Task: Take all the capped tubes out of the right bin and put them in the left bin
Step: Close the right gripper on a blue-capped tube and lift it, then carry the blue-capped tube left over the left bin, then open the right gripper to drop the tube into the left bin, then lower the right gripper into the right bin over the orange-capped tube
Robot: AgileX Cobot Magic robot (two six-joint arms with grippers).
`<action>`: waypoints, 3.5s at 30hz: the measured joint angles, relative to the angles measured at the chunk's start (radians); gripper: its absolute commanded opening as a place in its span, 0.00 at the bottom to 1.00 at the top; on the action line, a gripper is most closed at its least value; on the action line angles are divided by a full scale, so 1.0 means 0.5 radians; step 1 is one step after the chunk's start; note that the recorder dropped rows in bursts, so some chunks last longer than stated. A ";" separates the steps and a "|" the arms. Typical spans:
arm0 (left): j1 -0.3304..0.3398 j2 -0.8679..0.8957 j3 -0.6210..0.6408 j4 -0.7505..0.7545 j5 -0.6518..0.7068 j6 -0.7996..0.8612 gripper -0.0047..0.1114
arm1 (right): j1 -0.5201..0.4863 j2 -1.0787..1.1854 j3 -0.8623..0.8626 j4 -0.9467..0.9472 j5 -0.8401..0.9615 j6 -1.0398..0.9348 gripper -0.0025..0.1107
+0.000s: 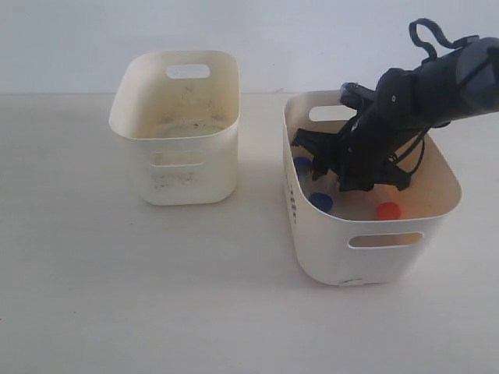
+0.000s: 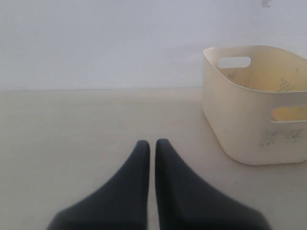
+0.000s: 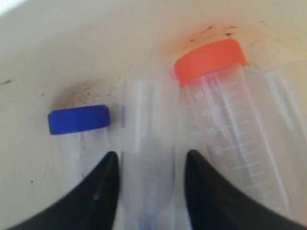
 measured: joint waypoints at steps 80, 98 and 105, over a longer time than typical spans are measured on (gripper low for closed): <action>0.000 0.000 0.000 0.000 0.000 0.000 0.08 | 0.146 -0.338 -0.815 -0.451 1.505 -0.469 0.02; 0.000 0.000 0.000 0.000 0.000 0.000 0.08 | 0.146 -0.029 -0.815 -0.559 1.554 -0.282 0.45; 0.000 0.000 0.000 0.000 0.000 0.000 0.08 | 0.146 0.092 -0.815 -0.597 1.537 -0.251 0.65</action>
